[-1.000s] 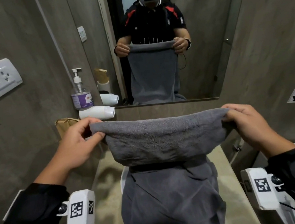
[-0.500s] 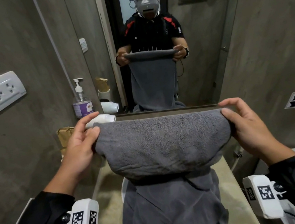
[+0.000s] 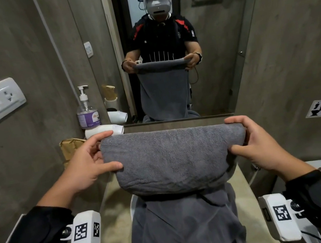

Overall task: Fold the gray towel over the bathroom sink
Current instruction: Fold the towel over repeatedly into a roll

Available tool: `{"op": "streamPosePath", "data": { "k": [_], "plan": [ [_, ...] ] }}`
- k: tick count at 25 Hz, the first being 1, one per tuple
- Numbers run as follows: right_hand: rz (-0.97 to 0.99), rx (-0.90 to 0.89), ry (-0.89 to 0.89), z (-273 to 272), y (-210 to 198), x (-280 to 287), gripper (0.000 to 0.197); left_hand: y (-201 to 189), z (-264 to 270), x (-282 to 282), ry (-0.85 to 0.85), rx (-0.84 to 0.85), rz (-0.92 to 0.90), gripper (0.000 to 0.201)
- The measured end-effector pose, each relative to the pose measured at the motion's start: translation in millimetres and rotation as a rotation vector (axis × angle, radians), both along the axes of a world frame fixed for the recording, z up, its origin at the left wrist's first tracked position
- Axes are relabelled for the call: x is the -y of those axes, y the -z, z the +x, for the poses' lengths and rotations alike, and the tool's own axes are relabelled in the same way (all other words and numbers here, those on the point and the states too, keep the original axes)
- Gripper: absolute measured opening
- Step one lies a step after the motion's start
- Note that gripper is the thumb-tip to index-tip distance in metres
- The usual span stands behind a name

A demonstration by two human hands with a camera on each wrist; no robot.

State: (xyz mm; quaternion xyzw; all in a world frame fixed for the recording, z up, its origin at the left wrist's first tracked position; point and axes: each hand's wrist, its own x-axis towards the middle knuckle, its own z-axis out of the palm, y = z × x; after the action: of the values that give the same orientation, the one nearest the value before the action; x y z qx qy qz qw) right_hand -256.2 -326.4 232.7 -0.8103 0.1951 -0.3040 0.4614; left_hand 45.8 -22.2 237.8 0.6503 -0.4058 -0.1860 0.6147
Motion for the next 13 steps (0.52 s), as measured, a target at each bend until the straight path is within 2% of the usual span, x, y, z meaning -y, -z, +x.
{"op": "streamPosePath", "data": {
  "k": [3, 7, 10, 13],
  "plan": [
    [-0.138, -0.039, 0.146, 5.1, -4.1, -8.4, 0.061, -4.2, -3.7, 1.8, -0.057, 0.193, 0.131, 0.078],
    [-0.112, -0.078, 0.18, 6.5, -7.4, -13.6, 0.036, -5.6, -3.8, 0.0, -0.253, 0.583, 0.254, 0.053],
    [-0.093, -0.028, 0.186, 2.6, -11.0, -10.5, 0.022, -6.9, -3.9, -4.0, -0.305, 0.702, 0.198, 0.042],
    [-0.007, 0.048, 0.178, 4.9, -8.6, -7.3, 0.021, -8.8, -3.9, -3.1, -0.287, 0.733, 0.132, 0.033]
  ]
}}
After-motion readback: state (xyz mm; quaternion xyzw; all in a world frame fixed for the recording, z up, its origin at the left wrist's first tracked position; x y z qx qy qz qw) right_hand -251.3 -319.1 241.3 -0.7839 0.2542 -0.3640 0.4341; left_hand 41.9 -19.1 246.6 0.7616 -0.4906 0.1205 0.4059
